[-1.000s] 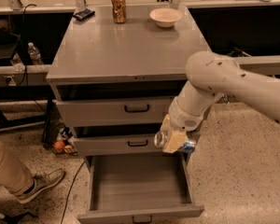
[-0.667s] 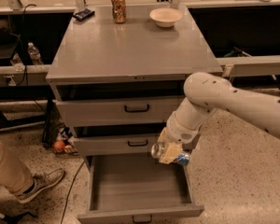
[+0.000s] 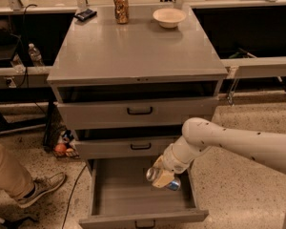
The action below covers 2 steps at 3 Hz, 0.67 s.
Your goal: Place redbull can into bottom drawer
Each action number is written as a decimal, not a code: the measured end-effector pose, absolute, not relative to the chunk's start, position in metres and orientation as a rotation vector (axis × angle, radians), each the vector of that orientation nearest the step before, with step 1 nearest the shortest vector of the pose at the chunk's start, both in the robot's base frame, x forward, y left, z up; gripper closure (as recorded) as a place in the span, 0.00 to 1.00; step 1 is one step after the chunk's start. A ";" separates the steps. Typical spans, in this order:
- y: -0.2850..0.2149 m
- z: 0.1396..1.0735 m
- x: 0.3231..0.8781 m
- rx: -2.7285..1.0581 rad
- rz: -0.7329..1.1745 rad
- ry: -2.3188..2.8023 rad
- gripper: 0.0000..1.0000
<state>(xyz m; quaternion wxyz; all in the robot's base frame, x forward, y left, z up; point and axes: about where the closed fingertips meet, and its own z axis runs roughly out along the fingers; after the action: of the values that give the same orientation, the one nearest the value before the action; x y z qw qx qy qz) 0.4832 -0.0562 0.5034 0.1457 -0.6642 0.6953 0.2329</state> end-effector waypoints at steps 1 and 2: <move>-0.056 0.501 0.483 -1.911 0.679 2.004 1.00; -0.056 0.487 0.483 -1.898 0.726 2.012 1.00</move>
Offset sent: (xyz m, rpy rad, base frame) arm 0.0020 -0.0023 -0.0305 0.0416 0.0669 -0.0132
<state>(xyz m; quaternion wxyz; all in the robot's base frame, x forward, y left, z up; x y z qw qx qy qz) 0.4829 -0.0563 0.4873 0.1407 -0.6570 0.6966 0.2515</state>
